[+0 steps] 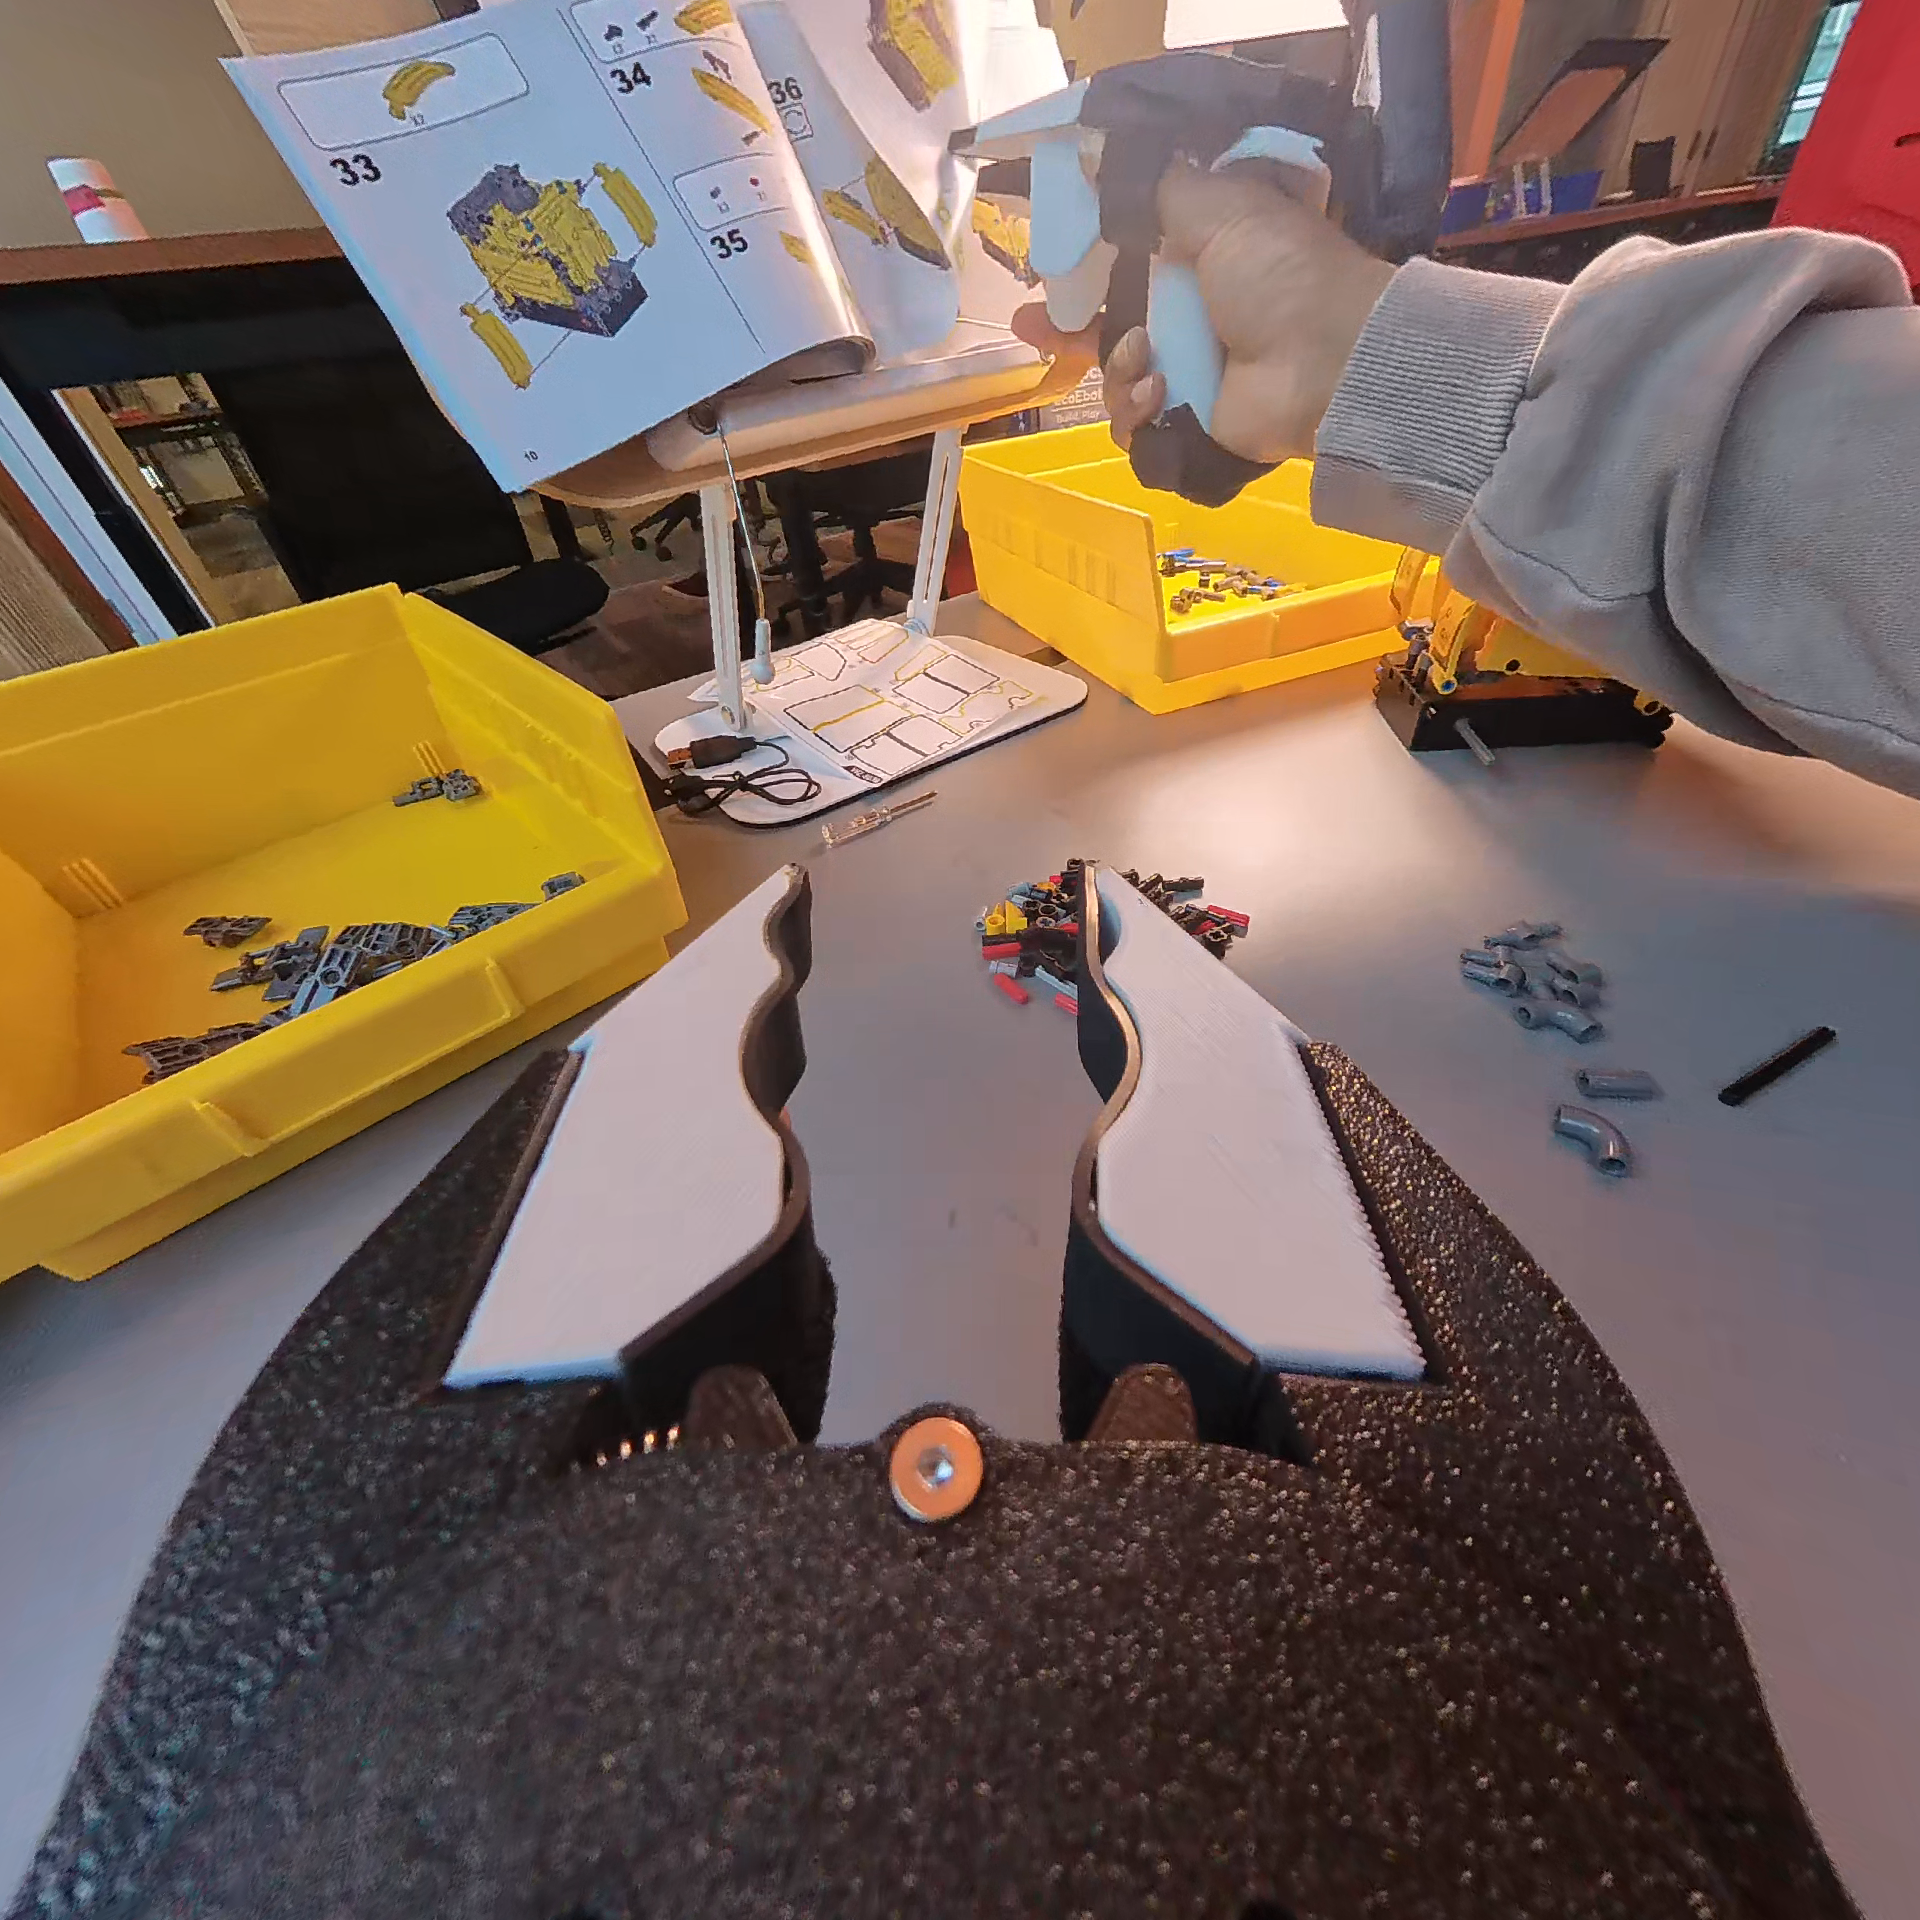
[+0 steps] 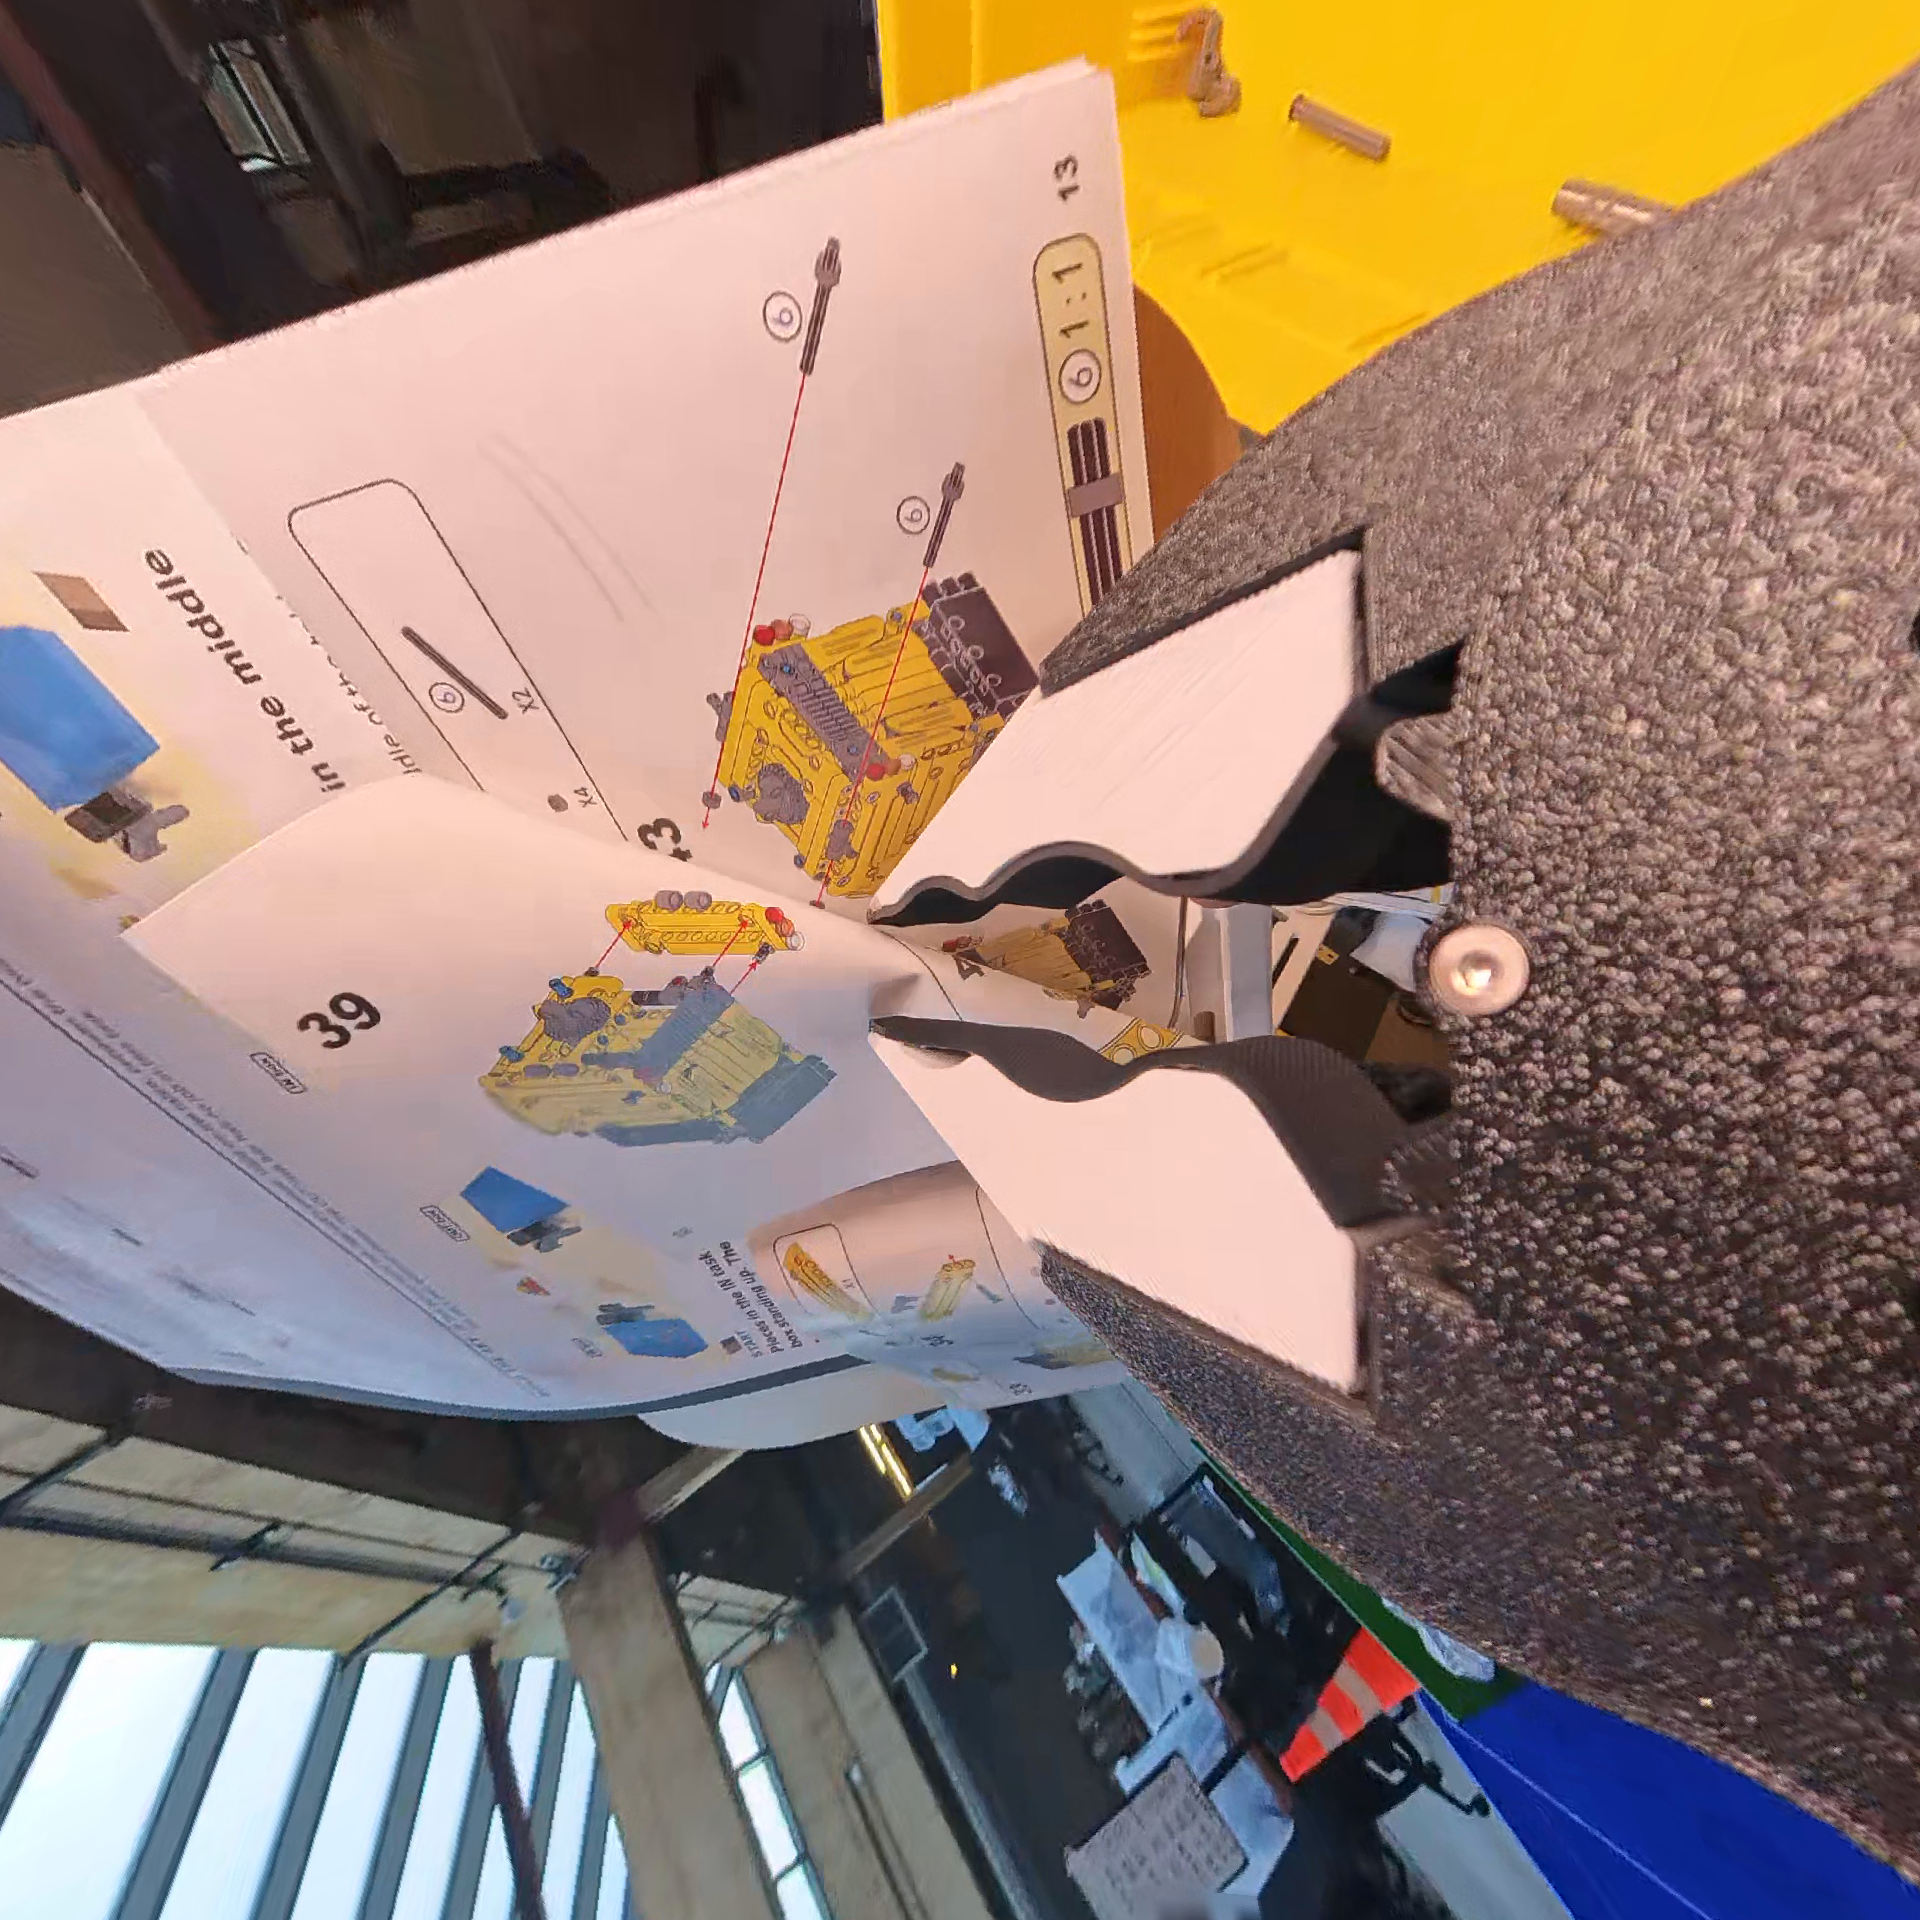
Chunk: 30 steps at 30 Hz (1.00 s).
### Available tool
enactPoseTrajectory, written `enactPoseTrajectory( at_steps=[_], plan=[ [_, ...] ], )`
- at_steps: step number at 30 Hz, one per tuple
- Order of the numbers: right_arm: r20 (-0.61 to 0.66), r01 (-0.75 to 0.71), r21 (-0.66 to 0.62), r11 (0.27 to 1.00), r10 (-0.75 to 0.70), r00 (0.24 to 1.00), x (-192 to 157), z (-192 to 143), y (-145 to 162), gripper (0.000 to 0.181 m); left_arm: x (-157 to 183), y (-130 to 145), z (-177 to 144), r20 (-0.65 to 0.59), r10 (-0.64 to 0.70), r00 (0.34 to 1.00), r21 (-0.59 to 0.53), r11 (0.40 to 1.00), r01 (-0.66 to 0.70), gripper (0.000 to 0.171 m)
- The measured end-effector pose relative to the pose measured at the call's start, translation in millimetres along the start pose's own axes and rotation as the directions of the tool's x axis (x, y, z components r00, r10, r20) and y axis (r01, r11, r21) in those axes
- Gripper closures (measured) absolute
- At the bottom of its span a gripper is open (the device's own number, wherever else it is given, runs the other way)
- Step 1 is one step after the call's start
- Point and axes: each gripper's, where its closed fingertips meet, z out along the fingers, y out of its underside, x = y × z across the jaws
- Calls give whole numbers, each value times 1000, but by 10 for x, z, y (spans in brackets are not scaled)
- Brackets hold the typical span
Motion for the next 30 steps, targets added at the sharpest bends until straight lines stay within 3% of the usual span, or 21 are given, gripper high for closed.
enactPoseTrajectory(
  at_steps=[21, 25, 30],
  plan=[
    [-44, 31, 12, 999, -31, 999, 89, -73, 3, 167, 10, -10, -1, 2, 17, 1000, 2, 1000, -17, 121],
    [-84, 56, 32, 998, -53, 995, 126, -102, -28, 156, 10, -23, -7, 2, 17, 1000, 6, 1000, -17, 121],
    [-3, -21, 107, 994, 21, 1000, 12, -171, -120, 143, 21, -44, -15, -2, 20, 1000, 13, 1000, -20, 121]
  ],
)
